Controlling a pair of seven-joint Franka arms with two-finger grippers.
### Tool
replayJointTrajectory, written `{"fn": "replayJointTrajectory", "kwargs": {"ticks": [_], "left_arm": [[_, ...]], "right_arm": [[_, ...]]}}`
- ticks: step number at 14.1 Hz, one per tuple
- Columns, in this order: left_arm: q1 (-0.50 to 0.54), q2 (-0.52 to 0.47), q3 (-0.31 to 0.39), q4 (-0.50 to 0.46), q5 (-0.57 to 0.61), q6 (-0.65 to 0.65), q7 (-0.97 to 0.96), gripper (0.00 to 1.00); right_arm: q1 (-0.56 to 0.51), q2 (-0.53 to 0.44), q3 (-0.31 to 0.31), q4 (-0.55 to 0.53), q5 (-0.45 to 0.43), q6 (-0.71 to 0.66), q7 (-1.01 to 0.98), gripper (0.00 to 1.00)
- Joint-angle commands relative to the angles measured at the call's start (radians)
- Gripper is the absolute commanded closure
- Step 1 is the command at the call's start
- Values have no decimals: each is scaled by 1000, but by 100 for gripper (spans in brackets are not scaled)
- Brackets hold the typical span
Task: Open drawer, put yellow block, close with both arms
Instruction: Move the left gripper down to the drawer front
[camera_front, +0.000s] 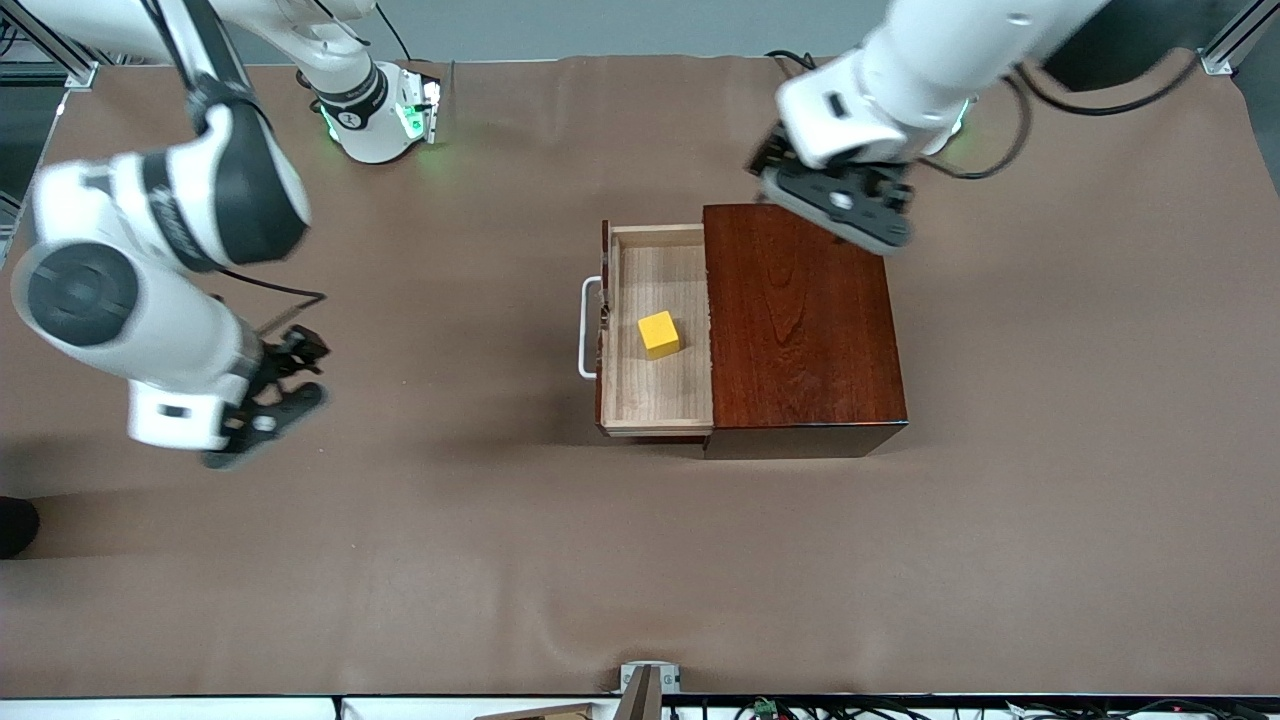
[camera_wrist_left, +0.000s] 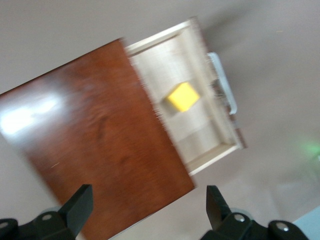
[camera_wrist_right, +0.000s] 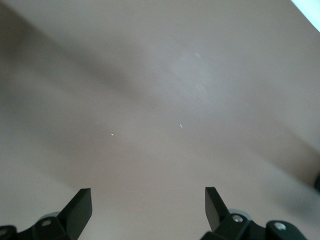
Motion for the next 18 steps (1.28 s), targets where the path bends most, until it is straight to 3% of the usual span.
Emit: {"fn": "replayJointTrajectory", "kwargs": {"ticks": [1,5,8,10,13,14,16,18], "left_arm": [[-108,155,-24,107,-15,92,30,0],[-231,365,-14,207,-10,246,373,0],[-304,444,27,218,-3,333,545,0],[-424,471,146,219,-4,396,630,0],[-586,490,315,219,-4,439,713,0],[-620,491,361,219,-4,438,716,0],[-637,482,386,216,4,400,718,0],[-637,490,381,218,92,381,771,0]], "right_arm": [[-26,-85,21,-34,-1,-60,179,0],[-52,-190,24,-35,14,-145,233,0],[-106,-244,17,-37,42,-153,236,0],[-94,-279,-39,-72,91,-139,257,0],[-66,-450,-123,-332,178,42,320,0],[-37,-463,-166,-353,191,44,332,0],[5,-463,-238,-350,226,-2,339,0],[2,-463,-266,-336,269,-31,339,0]]}}
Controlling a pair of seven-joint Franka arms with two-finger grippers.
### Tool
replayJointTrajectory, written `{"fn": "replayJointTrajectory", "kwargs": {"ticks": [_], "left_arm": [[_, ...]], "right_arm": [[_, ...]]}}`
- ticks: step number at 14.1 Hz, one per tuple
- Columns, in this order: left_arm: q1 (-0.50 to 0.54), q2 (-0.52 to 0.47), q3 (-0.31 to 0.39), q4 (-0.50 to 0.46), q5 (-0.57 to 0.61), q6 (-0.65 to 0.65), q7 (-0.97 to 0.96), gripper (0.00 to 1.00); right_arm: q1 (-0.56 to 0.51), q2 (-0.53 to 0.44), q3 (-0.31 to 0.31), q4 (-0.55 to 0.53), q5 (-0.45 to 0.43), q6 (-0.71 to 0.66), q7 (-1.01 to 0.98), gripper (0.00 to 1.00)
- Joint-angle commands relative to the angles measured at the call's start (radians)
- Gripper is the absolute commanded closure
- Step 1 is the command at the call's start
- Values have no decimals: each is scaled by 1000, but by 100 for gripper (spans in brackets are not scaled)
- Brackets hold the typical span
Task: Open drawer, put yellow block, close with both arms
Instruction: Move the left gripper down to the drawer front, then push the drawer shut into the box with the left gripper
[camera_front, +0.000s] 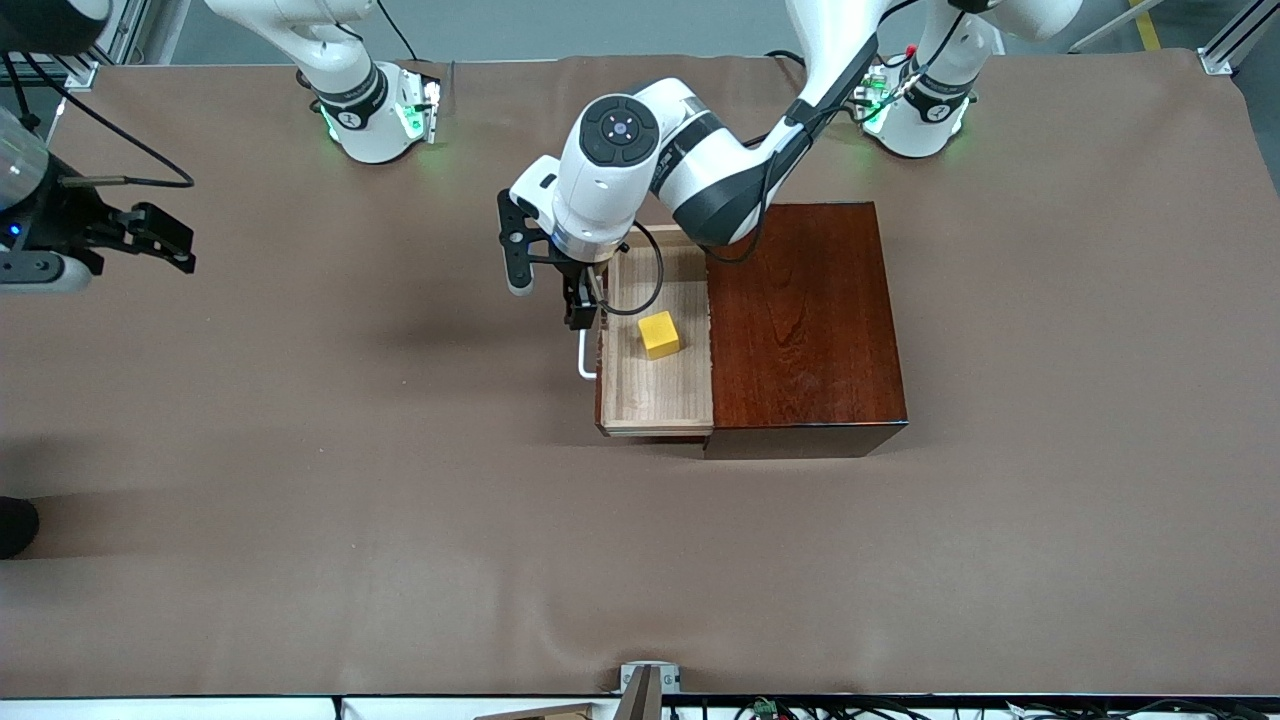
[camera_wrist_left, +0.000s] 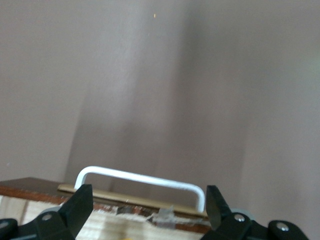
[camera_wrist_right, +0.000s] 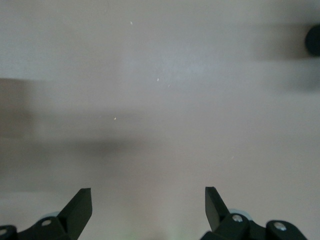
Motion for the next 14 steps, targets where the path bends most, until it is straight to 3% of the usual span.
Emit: {"fn": "replayJointTrajectory", "kwargs": {"ticks": [1,6,11,14], "left_arm": [[-5,22,8,24,65,-25,78,0],[-31,105,14,24,71,52,90,0],[-40,142,25,22,103,83,90,0],[-37,130,27,22,150,34,90,0]], "right_arm": [[16,-30,-40,-4,44,-44,20,0],[16,-20,-40,74,46,-143,17,0],[27,14,-36,106,55,-131,22,0],[28,16,-35,103,100,-48,20,0]]}}
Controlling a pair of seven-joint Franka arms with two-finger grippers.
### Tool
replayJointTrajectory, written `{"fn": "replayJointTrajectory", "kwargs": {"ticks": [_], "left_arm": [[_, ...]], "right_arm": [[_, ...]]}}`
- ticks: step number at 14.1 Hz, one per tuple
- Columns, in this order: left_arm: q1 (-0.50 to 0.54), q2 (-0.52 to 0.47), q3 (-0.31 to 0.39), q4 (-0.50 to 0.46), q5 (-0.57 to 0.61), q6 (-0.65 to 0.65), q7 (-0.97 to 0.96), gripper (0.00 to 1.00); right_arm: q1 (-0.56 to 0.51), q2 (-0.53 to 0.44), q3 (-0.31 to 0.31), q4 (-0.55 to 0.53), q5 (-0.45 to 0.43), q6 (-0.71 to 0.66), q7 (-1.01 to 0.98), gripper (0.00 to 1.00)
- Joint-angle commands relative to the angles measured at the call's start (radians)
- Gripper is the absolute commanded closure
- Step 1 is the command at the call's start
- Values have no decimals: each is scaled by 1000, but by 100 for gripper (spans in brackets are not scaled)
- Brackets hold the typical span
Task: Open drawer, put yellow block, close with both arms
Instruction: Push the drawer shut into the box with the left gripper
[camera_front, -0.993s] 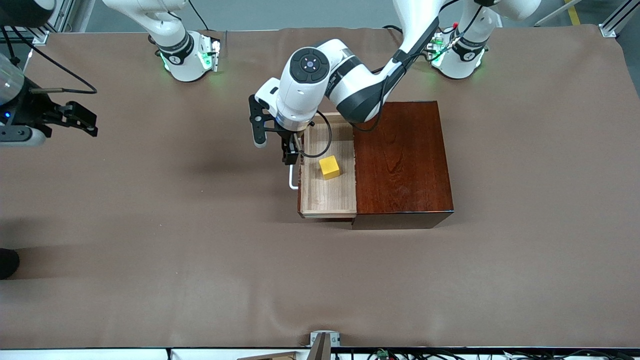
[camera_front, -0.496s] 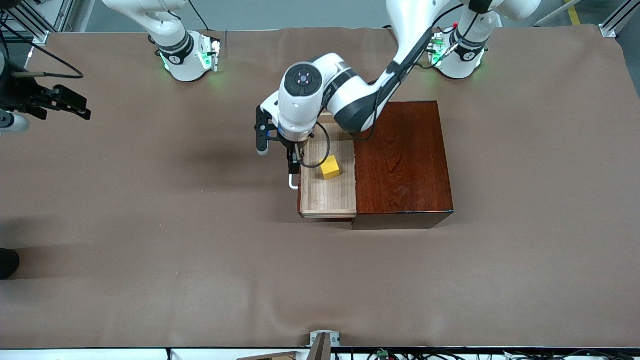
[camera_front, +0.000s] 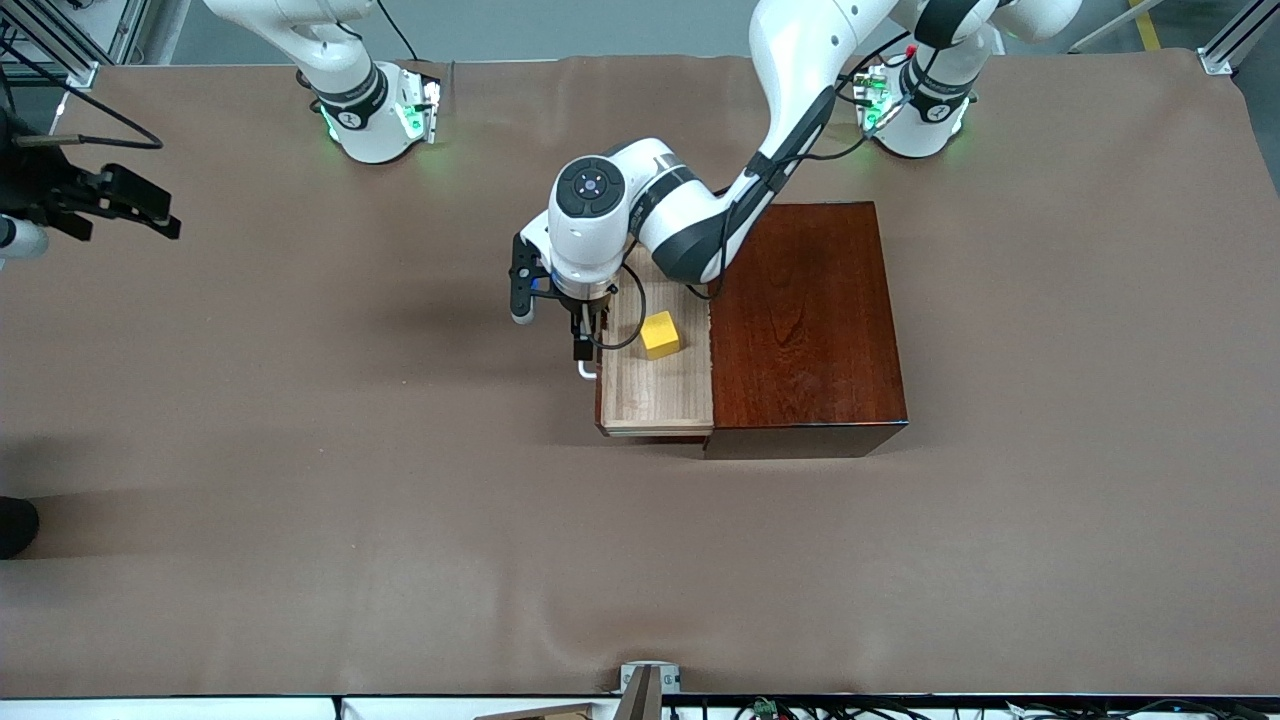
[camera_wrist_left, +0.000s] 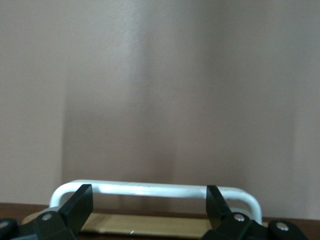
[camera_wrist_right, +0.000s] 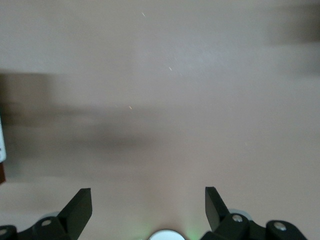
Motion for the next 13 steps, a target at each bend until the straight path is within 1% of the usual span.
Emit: {"fn": "replayJointTrajectory", "kwargs": {"ticks": [1,6,8,11,13], "left_arm": [[-4,-15,12,16,25,-57,16,0],[-5,-25,24,16,46,-146,15,0],[-4,-33,24,16,77,-200,16,0],[-4,-41,23,16,146,-287,18,0],[-4,-47,21,16,190,-350,19,0]], "right_arm": [[8,8,-5,23,30,28,17,0],[16,22,-5,10,19,39,61,0],[25,28,-3,10,21,68,86,0],[60,39,-5,10,18,79,106,0],[64,54,-5,14,15,88,105,0]]}}
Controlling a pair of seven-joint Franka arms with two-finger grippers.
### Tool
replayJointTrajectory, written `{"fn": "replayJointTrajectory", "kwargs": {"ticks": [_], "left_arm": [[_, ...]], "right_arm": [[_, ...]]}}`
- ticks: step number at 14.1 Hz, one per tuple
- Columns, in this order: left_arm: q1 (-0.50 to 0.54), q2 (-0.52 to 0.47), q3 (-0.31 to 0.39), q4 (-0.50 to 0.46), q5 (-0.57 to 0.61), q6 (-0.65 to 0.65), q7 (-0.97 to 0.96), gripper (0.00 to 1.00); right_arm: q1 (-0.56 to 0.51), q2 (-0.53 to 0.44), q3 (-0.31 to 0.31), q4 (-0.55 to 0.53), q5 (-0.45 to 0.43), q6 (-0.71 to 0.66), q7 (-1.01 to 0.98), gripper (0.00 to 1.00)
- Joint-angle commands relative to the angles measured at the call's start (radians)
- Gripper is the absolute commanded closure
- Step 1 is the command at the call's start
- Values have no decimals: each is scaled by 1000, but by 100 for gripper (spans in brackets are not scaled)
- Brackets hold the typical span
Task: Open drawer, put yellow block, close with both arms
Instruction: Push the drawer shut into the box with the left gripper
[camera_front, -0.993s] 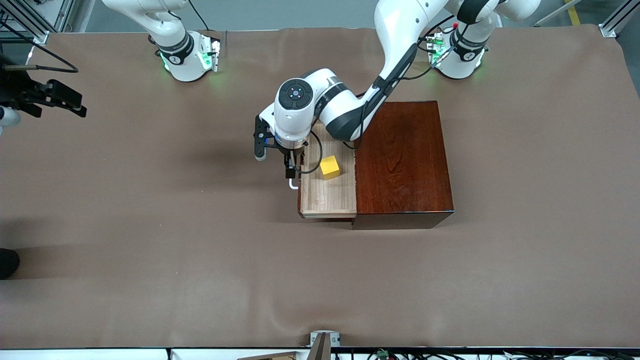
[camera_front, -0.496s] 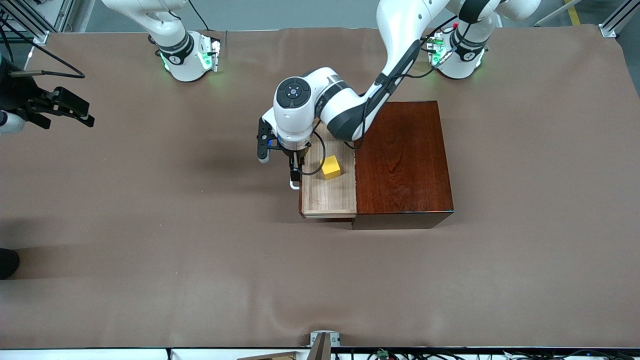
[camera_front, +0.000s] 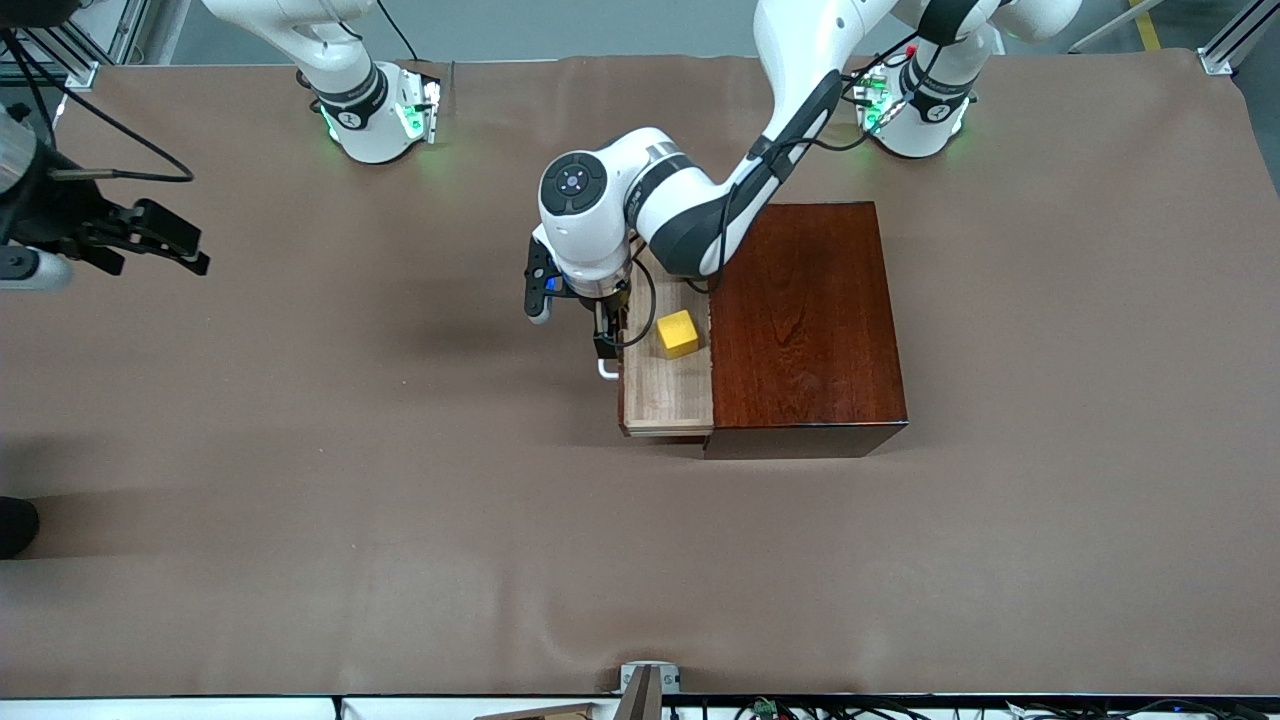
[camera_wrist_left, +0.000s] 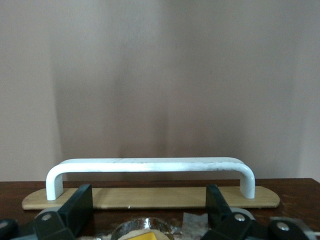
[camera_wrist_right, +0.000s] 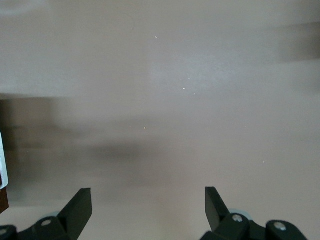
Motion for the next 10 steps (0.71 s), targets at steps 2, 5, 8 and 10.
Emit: {"fn": "replayJointTrajectory", "kwargs": {"ticks": [2,5,8,10], "left_arm": [[0,-38,14,-27,106,-154,46,0],[4,-44,14,-28,181,-220,82,0],[0,-44,11,-33,241,-269,82,0],[6,-42,13,-34,252,-294,82,0]], "right_arm": [[10,28,-6,8,0,18,15,0],[-6,57,-9,10,-90,29,6,0],[-25,60,-12,10,-127,28,15,0],[-74,55,-10,10,-110,23,10,0]]}}
